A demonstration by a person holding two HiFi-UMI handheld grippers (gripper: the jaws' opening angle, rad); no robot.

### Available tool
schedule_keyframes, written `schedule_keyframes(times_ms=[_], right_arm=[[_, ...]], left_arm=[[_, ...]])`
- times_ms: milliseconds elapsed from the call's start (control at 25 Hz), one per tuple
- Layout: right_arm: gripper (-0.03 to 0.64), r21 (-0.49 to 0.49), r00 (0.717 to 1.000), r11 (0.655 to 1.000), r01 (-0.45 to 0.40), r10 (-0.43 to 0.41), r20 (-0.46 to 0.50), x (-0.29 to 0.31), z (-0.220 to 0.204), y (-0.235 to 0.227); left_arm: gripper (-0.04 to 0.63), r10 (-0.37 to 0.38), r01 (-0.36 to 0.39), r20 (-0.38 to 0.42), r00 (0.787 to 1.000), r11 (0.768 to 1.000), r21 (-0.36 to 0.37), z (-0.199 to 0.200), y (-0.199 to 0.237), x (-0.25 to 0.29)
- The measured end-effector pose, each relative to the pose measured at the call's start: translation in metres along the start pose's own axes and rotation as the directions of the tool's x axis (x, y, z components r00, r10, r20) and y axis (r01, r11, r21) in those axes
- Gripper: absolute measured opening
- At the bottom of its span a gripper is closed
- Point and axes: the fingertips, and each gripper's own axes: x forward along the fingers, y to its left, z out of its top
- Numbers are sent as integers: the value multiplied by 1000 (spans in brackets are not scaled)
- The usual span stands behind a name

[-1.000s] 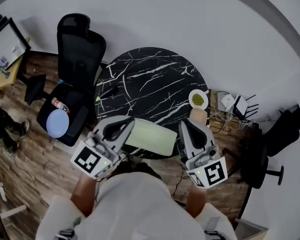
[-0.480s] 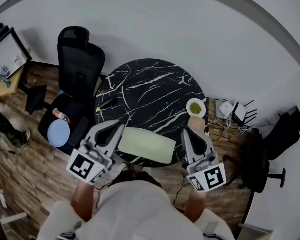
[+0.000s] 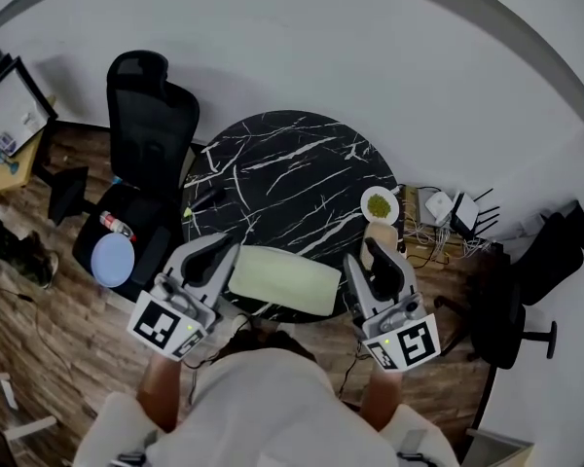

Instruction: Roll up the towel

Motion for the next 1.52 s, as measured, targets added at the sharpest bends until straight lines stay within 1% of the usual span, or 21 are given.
schedule_keyframes(times_ms=[40,80,120,160,200,520,760,1040,1520], right_arm=[[115,-2,1000,1000,2,-2,0,1,-1,0],[138,-2,1000,1000,4,-4,-2,1,-2,1],[154,-1,1000,1000,7,-7,-3,2,-2,1],[167,2,1000,1000,10,-10,-3,2,-3,1],[180,6,1000,1000,11,-11,-3,3,-3,0],[218,13,1000,1000,20,-20,-5,6,-4,-1],[290,-14,999,999,39,-40,-38,9,-10,1],[290,-10,997,998,54,-54,-62,10,-17,-1],[290,-2,998,999,39,-39,-52,18,-13,0]], left_arm=[[15,1,-1,3,1000,1000,2,1,0,0],[67,-1,1,5,1000,1000,1,1,0,1],[162,-2,2,4,1000,1000,-4,0,-1,1],[237,-2,2,2,1000,1000,-8,0,-1,2],[252,1,-1,2,1000,1000,-12,0,-1,2],[253,-6,6,-19,1000,1000,-14,-9,-5,1],[253,-15,15,-19,1000,1000,-13,-8,-8,5],[253,-5,5,-20,1000,1000,-15,-9,-3,7],[250,10,-10,-20,1000,1000,-22,-9,2,4]])
